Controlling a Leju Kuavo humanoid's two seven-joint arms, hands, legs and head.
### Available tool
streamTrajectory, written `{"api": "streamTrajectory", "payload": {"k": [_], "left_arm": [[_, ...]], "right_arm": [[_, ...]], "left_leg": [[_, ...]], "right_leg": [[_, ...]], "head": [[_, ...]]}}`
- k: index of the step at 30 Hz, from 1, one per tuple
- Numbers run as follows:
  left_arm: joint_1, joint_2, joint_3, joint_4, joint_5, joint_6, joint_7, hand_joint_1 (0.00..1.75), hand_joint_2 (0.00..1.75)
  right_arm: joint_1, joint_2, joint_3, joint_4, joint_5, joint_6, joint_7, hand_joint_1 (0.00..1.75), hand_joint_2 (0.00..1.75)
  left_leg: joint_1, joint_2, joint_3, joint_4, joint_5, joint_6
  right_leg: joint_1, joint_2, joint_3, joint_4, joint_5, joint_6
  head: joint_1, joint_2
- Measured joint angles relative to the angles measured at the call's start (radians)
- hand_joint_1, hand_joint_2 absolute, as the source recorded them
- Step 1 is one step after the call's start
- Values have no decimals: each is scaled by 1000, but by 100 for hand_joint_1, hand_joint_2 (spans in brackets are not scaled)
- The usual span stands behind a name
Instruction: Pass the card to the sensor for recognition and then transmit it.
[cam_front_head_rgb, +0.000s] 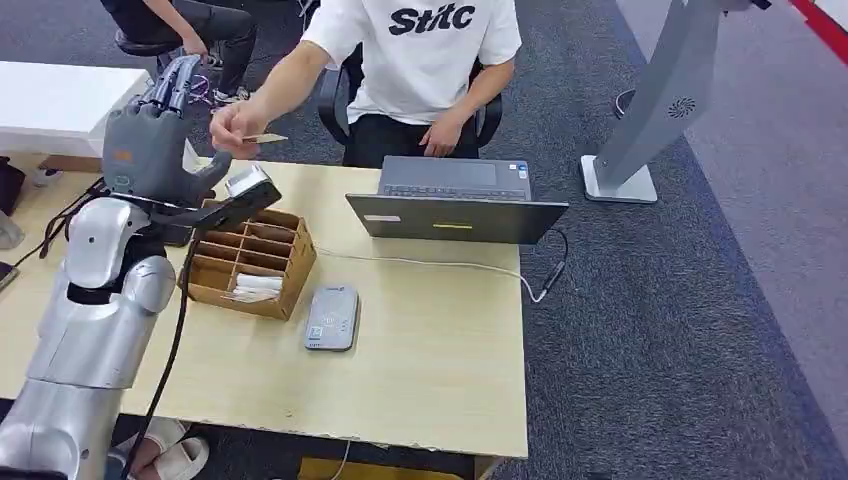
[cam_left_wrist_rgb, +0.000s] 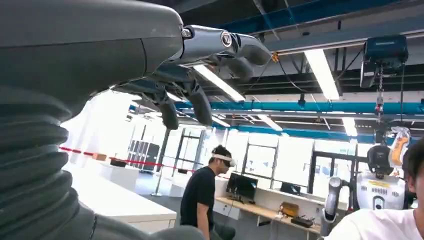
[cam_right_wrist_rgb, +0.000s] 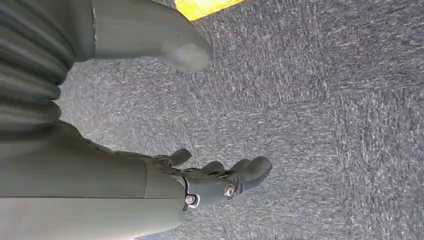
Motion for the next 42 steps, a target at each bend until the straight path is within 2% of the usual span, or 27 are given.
{"api": "streamTrajectory", "payload": {"k": [5,9,10,13,14,21,27,30,33,36,42], "left_arm": [[31,-21,0,-29,41,-46,-14,0,175],[59,-42,-6,-61,68,-119,-26,0,175],[65,-42,-14,-67,78,-149,-26,0,175],[69,-33,-46,-71,142,-309,-23,0,175],[71,-24,-61,-71,165,-344,-26,0,175],[72,12,-118,-72,210,-395,-32,0,175],[74,39,-157,-77,225,-409,-29,0,175],[70,84,-192,-82,286,-503,-1,0,175],[57,140,-229,-82,322,-556,24,0,175],[47,193,-267,-70,346,-568,29,0,175],[48,251,-314,-47,373,-573,30,0,175]], "right_arm": [[0,1,-2,0,0,-6,2,0,175],[0,3,-7,0,2,-6,0,0,175],[0,4,-7,0,8,-8,2,0,175],[1,5,-7,0,10,-10,17,0,175],[1,5,-7,0,7,-10,21,0,175],[5,5,-5,0,14,-12,46,0,175],[6,5,3,0,25,-12,58,0,175],[6,5,20,0,46,-13,83,0,175],[9,5,36,1,53,-14,103,0,175],[11,5,53,0,60,-14,114,0,175],[11,5,71,1,61,-14,116,0,175]], "left_leg": [[0,0,0,0,0,0],[0,0,0,0,0,0],[0,0,0,0,0,0],[0,0,-1,0,0,0],[0,0,-1,0,0,0],[0,1,-1,0,0,0],[0,1,-1,0,0,0],[0,1,-1,0,0,0],[0,3,-1,0,0,0],[1,3,-1,-1,0,0],[1,3,-2,-1,0,-1]], "right_leg": [[0,0,0,0,0,0],[0,0,0,0,0,0],[0,0,0,0,0,0],[0,0,0,0,0,0],[0,0,-1,0,0,0],[0,0,-1,0,0,0],[0,0,-1,0,0,0],[0,1,-1,0,0,0],[1,3,-2,0,1,-1],[1,3,-2,0,1,-1],[1,2,-2,0,1,-1]], "head": [[0,0],[0,0],[0,0],[0,0],[0,0],[0,0],[0,0],[0,0],[0,0],[0,0],[0,0]]}}
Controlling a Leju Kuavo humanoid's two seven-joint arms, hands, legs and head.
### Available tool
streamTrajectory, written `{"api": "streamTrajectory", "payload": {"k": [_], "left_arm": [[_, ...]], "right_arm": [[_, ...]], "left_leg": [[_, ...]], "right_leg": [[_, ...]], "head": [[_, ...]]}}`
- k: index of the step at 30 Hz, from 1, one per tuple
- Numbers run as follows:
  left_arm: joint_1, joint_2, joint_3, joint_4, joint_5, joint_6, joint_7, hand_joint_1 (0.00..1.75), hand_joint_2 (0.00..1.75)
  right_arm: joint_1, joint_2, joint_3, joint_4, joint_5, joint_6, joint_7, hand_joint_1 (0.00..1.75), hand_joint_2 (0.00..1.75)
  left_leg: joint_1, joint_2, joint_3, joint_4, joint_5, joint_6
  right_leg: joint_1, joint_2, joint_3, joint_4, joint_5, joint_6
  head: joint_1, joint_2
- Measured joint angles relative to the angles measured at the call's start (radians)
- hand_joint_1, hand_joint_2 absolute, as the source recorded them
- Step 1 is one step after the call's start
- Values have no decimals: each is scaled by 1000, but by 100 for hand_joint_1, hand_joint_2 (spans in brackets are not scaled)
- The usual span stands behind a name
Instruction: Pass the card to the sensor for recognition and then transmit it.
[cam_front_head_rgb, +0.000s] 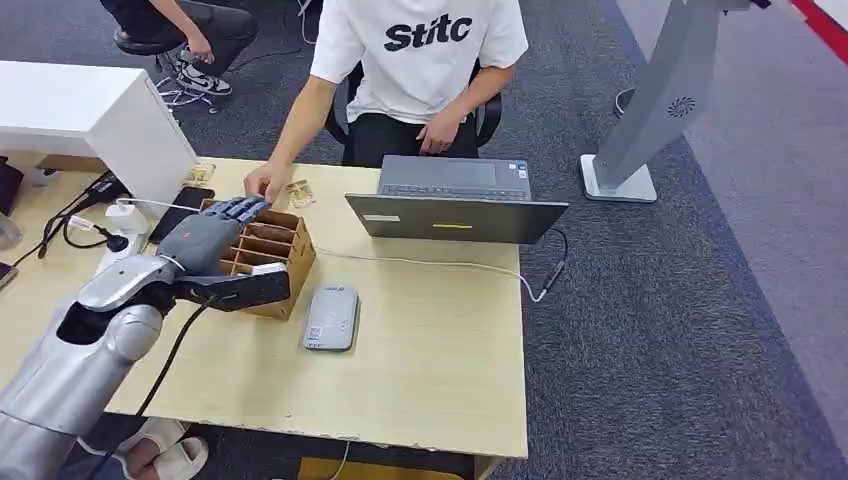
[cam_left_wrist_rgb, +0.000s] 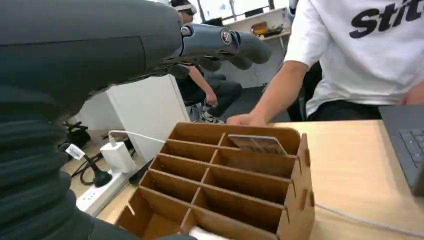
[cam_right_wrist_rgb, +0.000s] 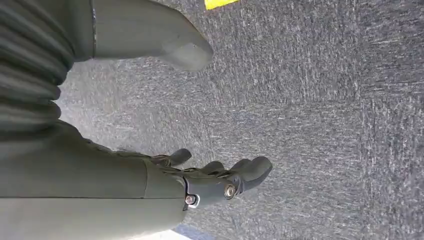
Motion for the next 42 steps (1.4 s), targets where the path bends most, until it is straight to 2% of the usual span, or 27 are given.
{"api": "streamTrajectory", "payload": {"k": [6,15,20,33,35,38,42], "left_arm": [[17,67,-37,4,26,-14,5,0,175],[51,111,-64,10,38,1,20,0,175],[101,117,-67,37,37,45,31,0,175],[148,115,-68,86,13,66,31,0,175],[153,114,-68,94,-9,88,34,0,175],[162,103,-68,111,-76,155,48,0,175],[184,64,-68,131,-240,290,112,0,175]], "right_arm": [[2,0,10,0,-1,0,0,0,175],[2,0,26,0,3,0,15,0,175],[0,0,40,0,20,2,19,0,175],[0,0,71,0,30,2,32,0,175],[-1,0,77,0,30,3,32,0,175],[-1,0,82,0,24,3,31,0,175],[-1,2,85,0,12,3,30,0,175]], "left_leg": [[0,0,0,0,0,0],[0,1,-1,0,0,0],[0,0,-1,0,0,0],[0,0,-1,0,0,0],[0,0,-1,0,0,0],[0,0,-1,0,0,0],[0,0,-1,0,0,0]], "right_leg": [[0,0,-1,0,0,0],[0,1,-1,0,0,0],[0,0,-1,0,0,0],[0,0,-1,0,0,0],[0,0,-1,0,0,0],[0,0,-1,0,0,0],[0,0,-1,0,0,0]], "head": [[0,0],[0,0],[0,0],[0,0],[0,0],[0,0],[0,0]]}}
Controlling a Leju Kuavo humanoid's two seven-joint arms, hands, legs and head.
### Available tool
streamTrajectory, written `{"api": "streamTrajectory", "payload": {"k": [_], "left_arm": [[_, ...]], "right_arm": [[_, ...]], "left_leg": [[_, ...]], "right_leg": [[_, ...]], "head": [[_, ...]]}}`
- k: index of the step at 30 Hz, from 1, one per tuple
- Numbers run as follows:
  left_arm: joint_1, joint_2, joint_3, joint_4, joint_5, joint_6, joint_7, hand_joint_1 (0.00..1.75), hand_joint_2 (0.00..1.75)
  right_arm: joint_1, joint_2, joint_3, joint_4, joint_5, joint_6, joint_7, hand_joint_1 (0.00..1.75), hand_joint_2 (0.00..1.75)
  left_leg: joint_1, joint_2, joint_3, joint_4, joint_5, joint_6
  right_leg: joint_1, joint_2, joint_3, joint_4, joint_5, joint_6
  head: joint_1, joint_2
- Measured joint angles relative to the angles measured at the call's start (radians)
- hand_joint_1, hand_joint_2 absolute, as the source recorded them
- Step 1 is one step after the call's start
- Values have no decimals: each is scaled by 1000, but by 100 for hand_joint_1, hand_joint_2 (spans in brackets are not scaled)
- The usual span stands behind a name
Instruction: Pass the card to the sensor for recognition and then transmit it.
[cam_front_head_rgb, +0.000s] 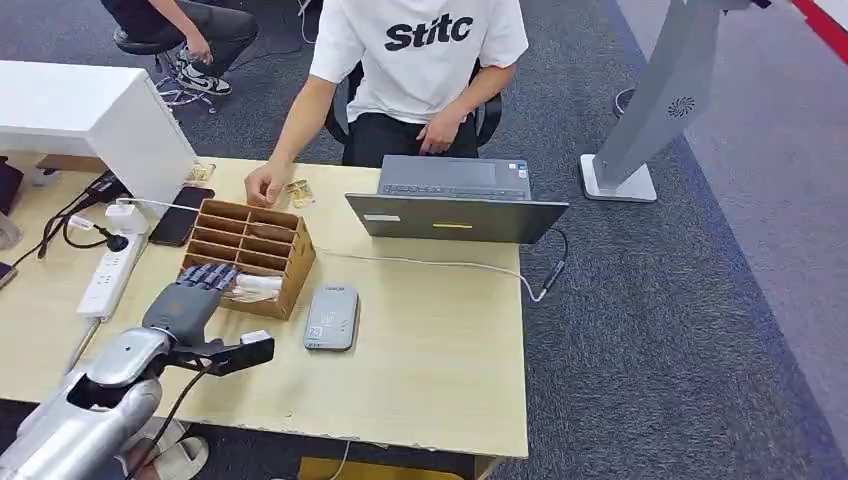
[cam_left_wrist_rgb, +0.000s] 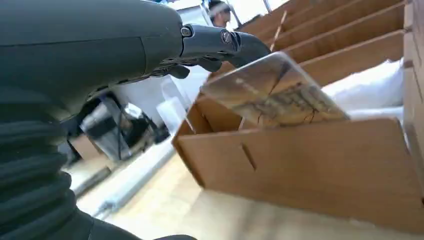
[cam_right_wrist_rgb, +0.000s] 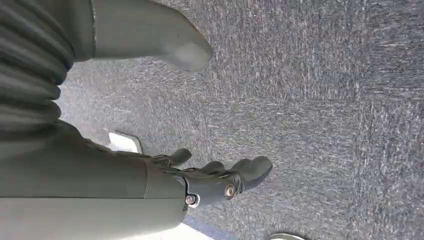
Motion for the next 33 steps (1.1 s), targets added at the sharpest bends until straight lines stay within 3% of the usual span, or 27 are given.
{"api": "streamTrajectory", "payload": {"k": [5,15,30,31,32,33], "left_arm": [[36,-55,16,13,-154,82,32,0,175],[66,-112,72,27,-222,101,24,0,175],[72,-143,116,28,-250,108,8,0,175],[72,-143,116,28,-254,107,6,9,175],[71,-143,117,28,-259,107,5,127,175],[71,-145,119,28,-262,106,5,168,175]], "right_arm": [[0,3,11,0,-4,0,-1,0,175],[0,4,24,0,-12,0,-1,0,175],[0,4,25,0,-16,2,-1,0,175],[0,4,25,0,-18,2,-1,0,175],[0,4,26,0,-20,2,0,0,175],[0,4,26,0,-22,2,1,0,175]], "left_leg": [[0,0,0,0,0,0],[0,0,0,0,0,0],[0,0,0,0,0,0],[0,0,0,0,0,0],[0,0,0,0,0,0],[0,0,0,0,0,0]], "right_leg": [[0,0,0,0,0,0],[0,0,0,0,0,0],[0,0,0,0,0,0],[0,0,0,0,0,0],[0,0,0,0,0,0],[0,0,0,0,0,0]], "head": [[0,0],[0,0],[0,0],[0,0],[0,0],[0,0]]}}
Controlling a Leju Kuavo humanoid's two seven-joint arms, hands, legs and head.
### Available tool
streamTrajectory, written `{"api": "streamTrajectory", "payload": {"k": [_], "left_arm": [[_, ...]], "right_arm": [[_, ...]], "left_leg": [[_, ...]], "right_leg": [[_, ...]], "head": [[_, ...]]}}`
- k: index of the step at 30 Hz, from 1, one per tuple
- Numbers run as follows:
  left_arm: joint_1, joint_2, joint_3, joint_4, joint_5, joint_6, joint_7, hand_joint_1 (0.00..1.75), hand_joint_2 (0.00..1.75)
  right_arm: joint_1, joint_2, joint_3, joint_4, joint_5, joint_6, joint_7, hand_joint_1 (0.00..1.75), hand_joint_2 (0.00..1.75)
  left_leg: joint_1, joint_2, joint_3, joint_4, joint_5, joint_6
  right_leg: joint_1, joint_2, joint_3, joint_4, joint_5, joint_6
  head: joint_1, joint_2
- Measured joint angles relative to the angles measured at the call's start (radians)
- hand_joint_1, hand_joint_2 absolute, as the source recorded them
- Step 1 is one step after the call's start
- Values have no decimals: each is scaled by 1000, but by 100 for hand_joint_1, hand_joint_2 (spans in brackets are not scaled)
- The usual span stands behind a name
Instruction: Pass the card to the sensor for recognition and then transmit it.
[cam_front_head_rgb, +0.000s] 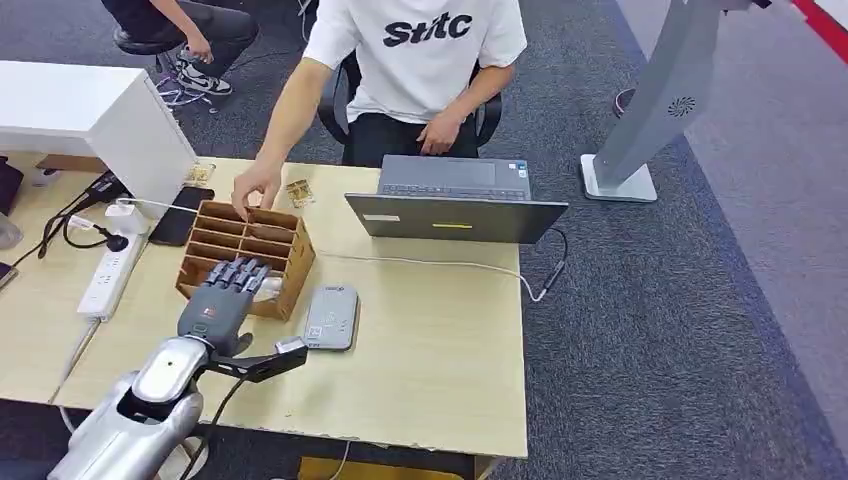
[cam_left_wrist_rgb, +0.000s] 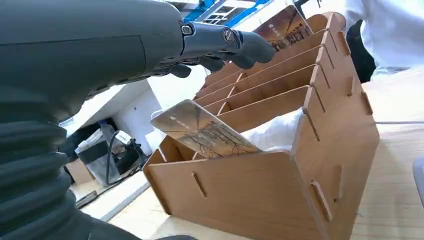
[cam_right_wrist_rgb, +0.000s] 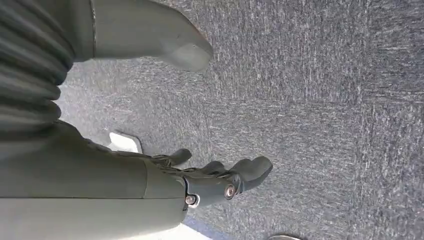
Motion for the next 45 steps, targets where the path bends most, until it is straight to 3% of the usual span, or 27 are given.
{"api": "streamTrajectory", "payload": {"k": [1,36,45], "left_arm": [[0,-1,3,0,-6,0,0,175,175],[-5,-18,57,0,-68,-7,-8,175,175],[-4,-24,103,-22,-93,56,22,175,175]], "right_arm": [[0,0,0,0,-2,0,0,0,175],[0,2,26,0,-23,0,0,0,175],[0,2,43,0,-40,0,-1,0,175]], "left_leg": [[0,0,0,0,0,0],[0,1,0,0,0,0],[0,1,0,0,0,0]], "right_leg": [[0,0,0,0,0,0],[0,1,0,0,0,0],[0,1,0,0,0,0]], "head": [[0,0],[0,0],[0,0]]}}
